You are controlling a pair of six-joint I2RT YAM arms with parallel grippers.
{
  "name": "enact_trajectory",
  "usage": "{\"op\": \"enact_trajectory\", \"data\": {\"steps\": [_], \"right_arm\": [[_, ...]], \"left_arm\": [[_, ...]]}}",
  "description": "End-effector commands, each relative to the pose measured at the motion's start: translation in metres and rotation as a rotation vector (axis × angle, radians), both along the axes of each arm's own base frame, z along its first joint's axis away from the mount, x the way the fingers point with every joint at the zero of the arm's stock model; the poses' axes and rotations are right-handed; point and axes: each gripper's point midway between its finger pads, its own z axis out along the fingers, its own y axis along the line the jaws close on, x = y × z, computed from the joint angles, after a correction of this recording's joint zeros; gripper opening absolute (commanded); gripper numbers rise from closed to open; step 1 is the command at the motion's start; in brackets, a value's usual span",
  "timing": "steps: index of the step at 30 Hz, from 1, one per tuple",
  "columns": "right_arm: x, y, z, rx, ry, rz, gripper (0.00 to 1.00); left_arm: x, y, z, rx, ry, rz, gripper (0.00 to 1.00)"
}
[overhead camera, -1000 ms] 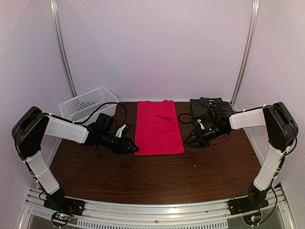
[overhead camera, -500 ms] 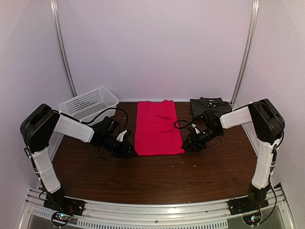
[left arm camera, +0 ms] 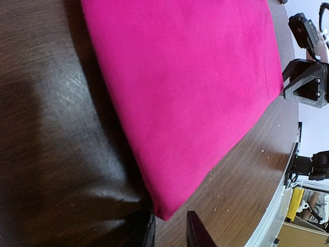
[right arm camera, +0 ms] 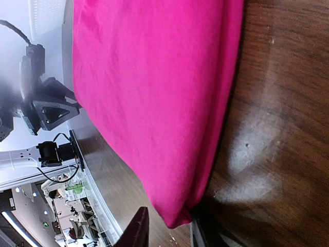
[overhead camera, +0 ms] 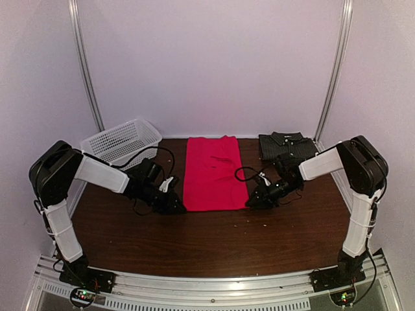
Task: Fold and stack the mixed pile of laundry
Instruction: Pick up the 2/3-rectangle-folded T-shirt from the center of the board.
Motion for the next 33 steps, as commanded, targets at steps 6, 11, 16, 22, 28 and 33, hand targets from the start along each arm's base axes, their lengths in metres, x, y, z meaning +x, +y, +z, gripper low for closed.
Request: {"op": "enact_trajectory", "data": {"steps": [6,11,16,22,28,33], "right_arm": [[-0.012,-0.007,-0.035,-0.117,0.052,-0.015,0.09],[-0.009,-0.003,-0.025,-0.113,0.024,-0.009,0.0],[-0.036,-0.004,-0.01,-0.118,0.021,0.011,0.0],[-0.094,-0.013,-0.001,-0.141,0.05,0.03,0.0],[-0.155,-0.018,0.032,-0.12,0.065,0.028,0.0],[-0.153,-0.021,0.07,-0.075,0.022,-0.055,0.0]], "left_arm": [[-0.003,-0.002,-0.012,0.018,0.001,-0.016,0.05],[-0.002,-0.006,-0.003,-0.009,-0.038,-0.03,0.0],[-0.018,-0.007,0.015,-0.021,-0.066,-0.059,0.0],[-0.072,-0.001,0.022,0.02,-0.041,-0.115,0.0],[-0.133,0.005,0.05,0.011,-0.041,-0.172,0.0],[-0.134,0.013,0.087,-0.024,-0.093,-0.121,0.0]]}}
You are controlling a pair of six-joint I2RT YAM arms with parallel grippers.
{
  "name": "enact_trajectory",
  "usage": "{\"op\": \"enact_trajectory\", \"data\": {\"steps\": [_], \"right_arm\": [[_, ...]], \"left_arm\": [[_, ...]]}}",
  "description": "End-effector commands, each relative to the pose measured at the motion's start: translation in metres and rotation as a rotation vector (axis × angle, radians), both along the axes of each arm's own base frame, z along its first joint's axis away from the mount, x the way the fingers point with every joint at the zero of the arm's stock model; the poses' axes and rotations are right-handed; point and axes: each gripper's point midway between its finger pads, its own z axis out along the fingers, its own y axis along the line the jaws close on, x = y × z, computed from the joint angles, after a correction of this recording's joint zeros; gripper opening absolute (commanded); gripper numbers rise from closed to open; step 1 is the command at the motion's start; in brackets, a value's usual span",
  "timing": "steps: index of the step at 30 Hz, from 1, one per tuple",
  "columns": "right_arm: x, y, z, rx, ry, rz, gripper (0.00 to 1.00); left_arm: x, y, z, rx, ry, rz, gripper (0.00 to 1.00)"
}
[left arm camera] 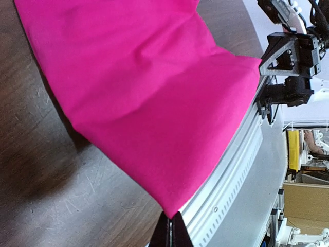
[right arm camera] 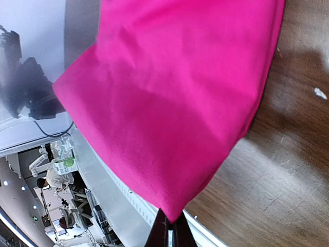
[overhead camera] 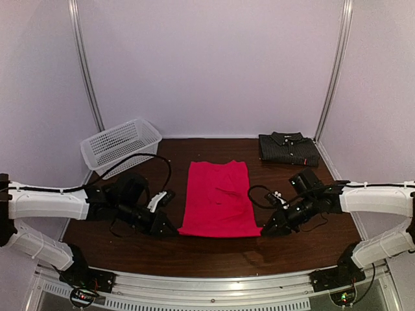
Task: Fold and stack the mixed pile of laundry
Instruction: Fold the 2/3-rectangle-folded T-shirt at the center of the board.
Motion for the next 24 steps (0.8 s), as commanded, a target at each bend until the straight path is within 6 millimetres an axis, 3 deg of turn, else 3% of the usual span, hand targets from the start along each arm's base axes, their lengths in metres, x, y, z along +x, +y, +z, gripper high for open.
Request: {"op": "enact_trajectory", "data": {"steps": [1,6,15,19,24], "right_arm": [[0.011,-0.003,0.023,-0.008,-0.009,-0.105,0.0],[0.047,0.01,0.044,-0.043,-0.075,-0.093,0.0],[0.137,0.017,0.069,-0.004,-0.136,-0.097,0.0],[0.175,0.021,0.051,-0.013,-0.13,-0.085,0.0],[0.218,0.022,0.019,-0.026,-0.133,-0.1,0.0]], "left_arm": [[0.011,0.009,0.026,0.011,-0.039,0.084,0.0],[0.044,-0.003,0.047,0.032,-0.111,0.108,0.0],[0.133,-0.009,0.054,0.073,-0.162,0.175,0.0],[0.171,-0.014,0.041,0.089,-0.165,0.185,0.0],[0.212,-0.018,0.004,0.133,-0.155,0.19,0.0]]}}
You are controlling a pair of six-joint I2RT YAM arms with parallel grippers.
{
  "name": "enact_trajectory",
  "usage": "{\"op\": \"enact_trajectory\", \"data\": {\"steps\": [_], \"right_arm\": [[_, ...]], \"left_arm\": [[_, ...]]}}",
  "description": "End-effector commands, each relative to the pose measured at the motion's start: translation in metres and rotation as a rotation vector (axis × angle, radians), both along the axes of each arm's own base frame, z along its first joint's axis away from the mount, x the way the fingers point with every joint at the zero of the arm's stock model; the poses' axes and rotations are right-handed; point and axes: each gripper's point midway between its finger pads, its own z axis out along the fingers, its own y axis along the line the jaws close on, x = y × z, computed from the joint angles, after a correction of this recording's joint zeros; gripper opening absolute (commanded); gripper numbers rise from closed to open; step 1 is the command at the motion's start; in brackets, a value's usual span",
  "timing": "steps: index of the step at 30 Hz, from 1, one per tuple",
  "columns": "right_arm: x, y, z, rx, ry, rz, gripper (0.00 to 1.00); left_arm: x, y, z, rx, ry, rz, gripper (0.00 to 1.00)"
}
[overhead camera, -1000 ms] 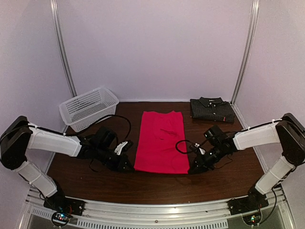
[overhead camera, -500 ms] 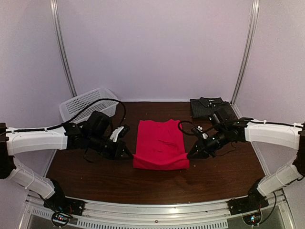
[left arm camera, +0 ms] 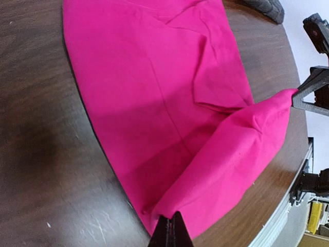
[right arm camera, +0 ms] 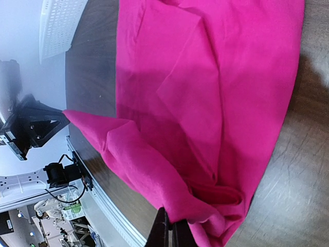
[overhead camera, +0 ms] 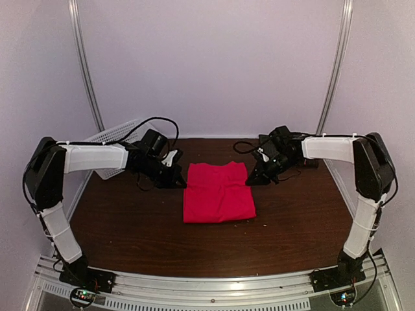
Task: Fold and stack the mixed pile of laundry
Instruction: Fold the 2/3-rectangle-folded T-shirt at the center of the board.
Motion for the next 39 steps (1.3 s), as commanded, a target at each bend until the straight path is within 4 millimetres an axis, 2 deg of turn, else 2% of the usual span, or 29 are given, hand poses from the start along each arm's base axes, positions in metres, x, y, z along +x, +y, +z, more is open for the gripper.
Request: {"op": "enact_trajectory", "data": {"steps": [1,4,8,14,18,22,26,32,39], "right_arm": [[0.03,-0.001,-0.025,-0.012,-0.021,0.016,0.0],[0.039,0.002,-0.047,-0.012,0.005,0.017,0.0],[0.039,0.004,-0.072,-0.019,0.041,0.031,0.0],[-0.004,-0.007,-0.095,-0.039,0.105,0.05,0.0],[-0.049,-0.011,-0.098,-0.056,0.142,0.084,0.0],[-0.097,-0.014,-0.084,-0.059,0.153,0.127,0.0],[-0.122,-0.02,-0.059,-0.033,0.14,0.108,0.0],[-0.13,-0.023,-0.033,-0.013,0.104,0.101,0.0],[-0.113,-0.018,-0.007,-0.021,0.043,0.121,0.0]], "left_arm": [[0.033,-0.009,-0.023,0.012,-0.033,-0.042,0.0],[0.039,-0.017,-0.044,0.016,-0.007,-0.066,0.0],[0.035,-0.018,-0.073,0.034,0.042,-0.082,0.0],[0.004,-0.004,-0.093,0.058,0.104,-0.105,0.0],[-0.041,0.0,-0.095,0.08,0.125,-0.178,0.0],[-0.087,0.006,-0.084,0.093,0.124,-0.237,0.0],[-0.103,0.008,-0.051,0.04,0.085,-0.219,0.0],[-0.101,0.006,-0.017,-0.009,0.025,-0.215,0.0],[-0.088,-0.002,0.003,-0.004,-0.027,-0.247,0.0]]}}
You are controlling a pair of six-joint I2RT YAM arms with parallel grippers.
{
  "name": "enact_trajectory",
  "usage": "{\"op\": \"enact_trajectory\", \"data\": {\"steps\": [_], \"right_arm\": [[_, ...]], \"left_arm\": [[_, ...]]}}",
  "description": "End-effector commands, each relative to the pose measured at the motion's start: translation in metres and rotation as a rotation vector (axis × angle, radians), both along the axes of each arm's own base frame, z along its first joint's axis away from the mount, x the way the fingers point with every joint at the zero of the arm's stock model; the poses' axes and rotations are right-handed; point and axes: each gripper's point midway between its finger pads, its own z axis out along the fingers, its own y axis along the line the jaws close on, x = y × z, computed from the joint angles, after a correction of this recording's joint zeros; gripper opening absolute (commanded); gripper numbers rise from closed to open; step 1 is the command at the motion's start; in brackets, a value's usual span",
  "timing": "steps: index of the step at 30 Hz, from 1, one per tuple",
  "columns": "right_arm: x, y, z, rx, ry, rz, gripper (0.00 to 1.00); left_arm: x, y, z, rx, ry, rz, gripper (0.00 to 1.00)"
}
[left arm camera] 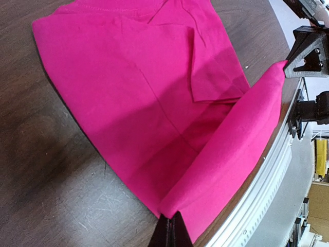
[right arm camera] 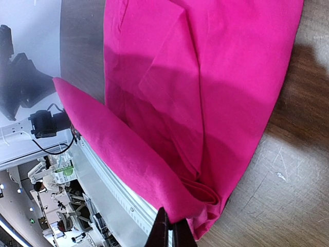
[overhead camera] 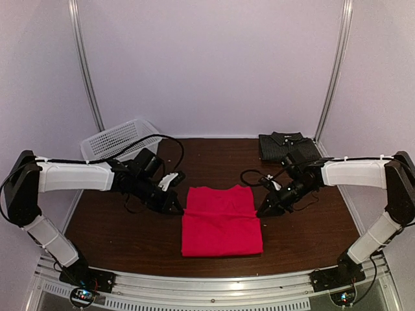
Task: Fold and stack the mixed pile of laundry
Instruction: Fold the 2/3-rectangle-folded T-shirt at the center of the board.
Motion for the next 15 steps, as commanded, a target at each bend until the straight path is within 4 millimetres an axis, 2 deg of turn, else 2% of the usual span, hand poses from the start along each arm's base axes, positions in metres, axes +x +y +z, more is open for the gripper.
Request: {"op": "enact_trajectory", "data": {"steps": [1,9,15], "right_arm": [[0.016,0.002,0.022,-0.011,-0.058,0.004,0.0],[0.039,0.003,0.042,0.011,-0.093,0.001,0.0],[0.072,0.004,0.052,0.036,-0.122,-0.01,0.0]], "left_arm": [[0.018,-0.009,0.023,-0.024,-0.064,-0.012,0.0],[0.043,-0.013,0.04,-0.062,-0.089,0.007,0.0],[0.074,-0.011,0.041,-0.076,-0.096,0.033,0.0]]}}
